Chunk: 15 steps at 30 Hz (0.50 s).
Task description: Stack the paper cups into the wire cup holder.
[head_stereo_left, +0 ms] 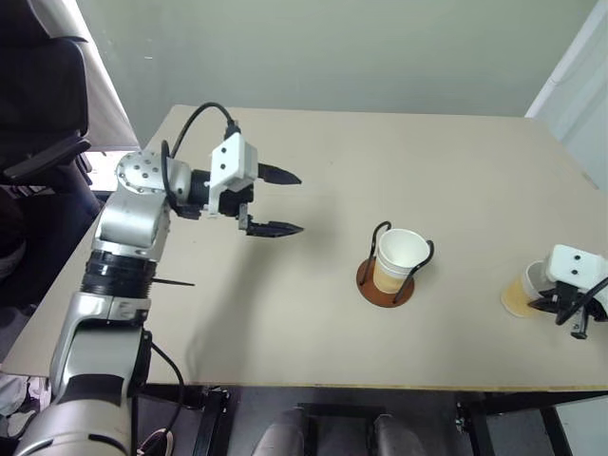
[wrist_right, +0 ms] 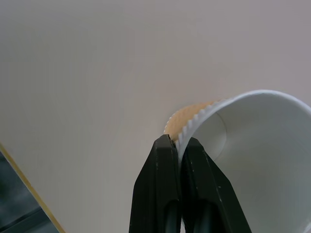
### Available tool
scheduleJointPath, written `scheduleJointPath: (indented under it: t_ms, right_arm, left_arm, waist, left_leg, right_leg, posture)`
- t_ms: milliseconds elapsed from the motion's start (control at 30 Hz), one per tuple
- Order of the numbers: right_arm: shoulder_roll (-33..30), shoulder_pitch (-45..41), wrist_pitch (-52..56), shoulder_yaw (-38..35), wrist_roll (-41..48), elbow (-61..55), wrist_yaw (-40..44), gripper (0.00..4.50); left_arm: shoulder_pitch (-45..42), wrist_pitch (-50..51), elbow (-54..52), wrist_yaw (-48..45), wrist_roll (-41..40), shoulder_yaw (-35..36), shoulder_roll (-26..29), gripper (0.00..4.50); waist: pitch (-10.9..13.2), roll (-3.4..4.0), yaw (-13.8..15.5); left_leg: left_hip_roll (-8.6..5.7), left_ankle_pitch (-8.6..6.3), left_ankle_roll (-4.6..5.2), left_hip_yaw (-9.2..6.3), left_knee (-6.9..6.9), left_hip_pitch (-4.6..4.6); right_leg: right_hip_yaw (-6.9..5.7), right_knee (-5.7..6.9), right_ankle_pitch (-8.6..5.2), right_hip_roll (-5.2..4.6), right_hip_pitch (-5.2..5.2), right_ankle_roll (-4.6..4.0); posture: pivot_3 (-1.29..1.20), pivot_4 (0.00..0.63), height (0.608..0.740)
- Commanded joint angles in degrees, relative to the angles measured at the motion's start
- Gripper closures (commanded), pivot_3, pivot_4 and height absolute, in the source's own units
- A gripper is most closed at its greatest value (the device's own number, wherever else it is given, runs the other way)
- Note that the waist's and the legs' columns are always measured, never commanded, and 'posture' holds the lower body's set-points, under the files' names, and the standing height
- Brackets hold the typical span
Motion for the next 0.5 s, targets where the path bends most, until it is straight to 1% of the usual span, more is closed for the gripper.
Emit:
scheduleJointPath:
  t_ms: [33,133,267,400,500]
  right_arm:
    - [-2.86,-3.16,1.86,-6.23,2.16,-5.50,1.11,4.45]
    - [-4.98,-11.49,5.09,-6.18,6.84,-10.88,0.47,4.45]
    - [-6.54,-24.64,8.85,-1.92,12.88,-15.50,-1.29,4.45]
    - [-6.35,-34.87,11.12,3.31,16.18,-17.29,-2.69,4.45]
    - [-4.46,-41.41,12.85,8.25,17.99,-18.84,-3.12,4.45]
  left_arm:
    - [-1.71,3.20,-0.74,-2.34,-2.06,1.12,1.86,0.00]
    - [-1.93,5.86,-1.08,-3.66,-3.32,1.01,2.20,0.00]
    - [-2.09,6.65,-1.39,-4.19,-4.39,1.21,1.89,0.00]
    - [-1.83,7.73,-1.91,-5.27,-5.33,0.85,2.08,0.00]
    - [-1.15,9.74,-1.87,-7.52,-6.69,0.52,2.43,0.00]
  waist:
    - [0.01,0.02,-0.15]
    - [0.01,0.03,-0.49]
    - [0.01,0.02,-0.57]
    - [0.01,0.02,-0.49]
    - [0.01,0.02,-0.46]
  left_leg:
    - [0.00,-0.01,-0.02,0.00,0.00,-0.03]
    - [0.00,-0.06,-0.11,-0.02,-0.02,-0.07]
    - [0.01,-0.09,-0.17,-0.15,-0.14,-0.08]
    - [0.02,-0.09,-0.19,-0.32,-0.38,-0.15]
    - [0.01,-0.07,-0.15,-0.36,-0.49,-0.34]
  right_leg:
    - [0.00,0.00,0.00,0.00,-0.05,0.00]
    - [0.01,0.02,-0.03,0.01,-0.14,-0.06]
    - [-0.02,0.00,-0.07,0.06,-0.19,-0.13]
    - [-0.14,-0.41,-0.06,0.11,-0.15,-0.12]
    - [-0.16,-0.67,-0.05,0.11,-0.27,-0.09]
  posture:
    - [0.00,0.150,0.740]
    - [0.00,0.150,0.740]
    - [0.00,0.150,0.740]
    - [0.00,0.150,0.740]
    - [0.00,0.150,0.740]
